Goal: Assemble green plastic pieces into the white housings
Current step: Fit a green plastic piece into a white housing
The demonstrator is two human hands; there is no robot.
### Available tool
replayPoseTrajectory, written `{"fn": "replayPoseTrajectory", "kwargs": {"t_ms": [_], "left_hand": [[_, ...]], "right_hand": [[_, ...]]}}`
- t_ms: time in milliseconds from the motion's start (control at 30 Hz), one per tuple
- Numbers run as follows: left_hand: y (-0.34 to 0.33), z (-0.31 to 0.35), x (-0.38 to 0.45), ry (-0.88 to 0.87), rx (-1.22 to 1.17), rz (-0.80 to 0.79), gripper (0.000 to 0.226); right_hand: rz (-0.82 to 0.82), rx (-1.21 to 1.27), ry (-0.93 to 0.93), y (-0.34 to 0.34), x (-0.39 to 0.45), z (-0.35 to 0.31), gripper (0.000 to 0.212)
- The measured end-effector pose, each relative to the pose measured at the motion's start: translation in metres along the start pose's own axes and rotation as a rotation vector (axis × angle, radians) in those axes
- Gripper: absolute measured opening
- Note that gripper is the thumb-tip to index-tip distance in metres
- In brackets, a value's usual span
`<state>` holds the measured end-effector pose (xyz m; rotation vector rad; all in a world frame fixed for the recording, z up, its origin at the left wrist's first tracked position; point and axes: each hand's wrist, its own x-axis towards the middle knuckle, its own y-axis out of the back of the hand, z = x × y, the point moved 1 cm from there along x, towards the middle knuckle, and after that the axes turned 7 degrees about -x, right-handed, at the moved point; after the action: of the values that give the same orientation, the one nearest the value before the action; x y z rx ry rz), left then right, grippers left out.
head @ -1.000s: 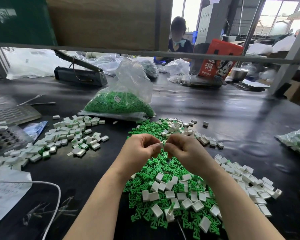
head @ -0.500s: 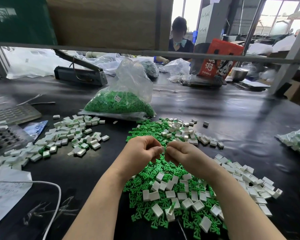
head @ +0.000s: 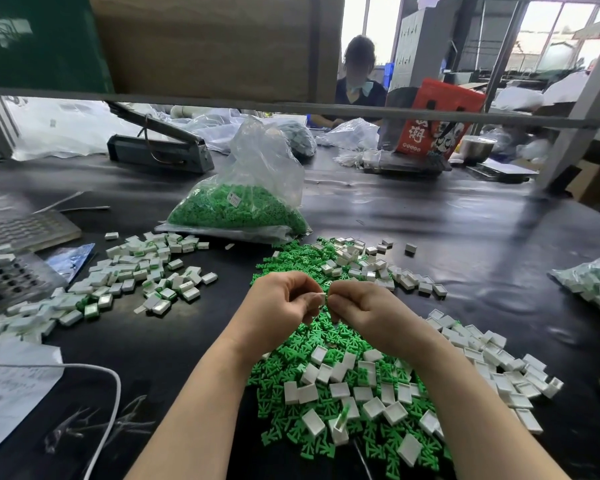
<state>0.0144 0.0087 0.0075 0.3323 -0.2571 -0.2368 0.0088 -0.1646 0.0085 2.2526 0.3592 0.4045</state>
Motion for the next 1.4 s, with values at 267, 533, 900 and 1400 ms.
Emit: {"fn": "replayPoseTrajectory", "kwargs": {"t_ms": [267,533,900,1400], "left_hand": [[0.0,0.0,-0.001,0.004,0.057,-0.006,0.019],[-0.001,-0.002,-0.002,-0.037,0.147,-0.013,0.015],[0.0,0.005,-0.001,-0.011,-0.216,0.135,0.004],[-0.014,0.008,0.0,0.031,-0.579,0.15,0.012]], "right_hand": [[-0.015,-0.096,0.02,-0.002,0.001,-0.002,0.031],[-0.024,-0.169,0.023,-0.004,0.0,-0.001,0.027],[-0.041,0.601,-0.135,-0.005,-0.001,-0.002,0.054],[0.003,1.241,-0.202,-0.024,0.007,-0.016,0.039]]}}
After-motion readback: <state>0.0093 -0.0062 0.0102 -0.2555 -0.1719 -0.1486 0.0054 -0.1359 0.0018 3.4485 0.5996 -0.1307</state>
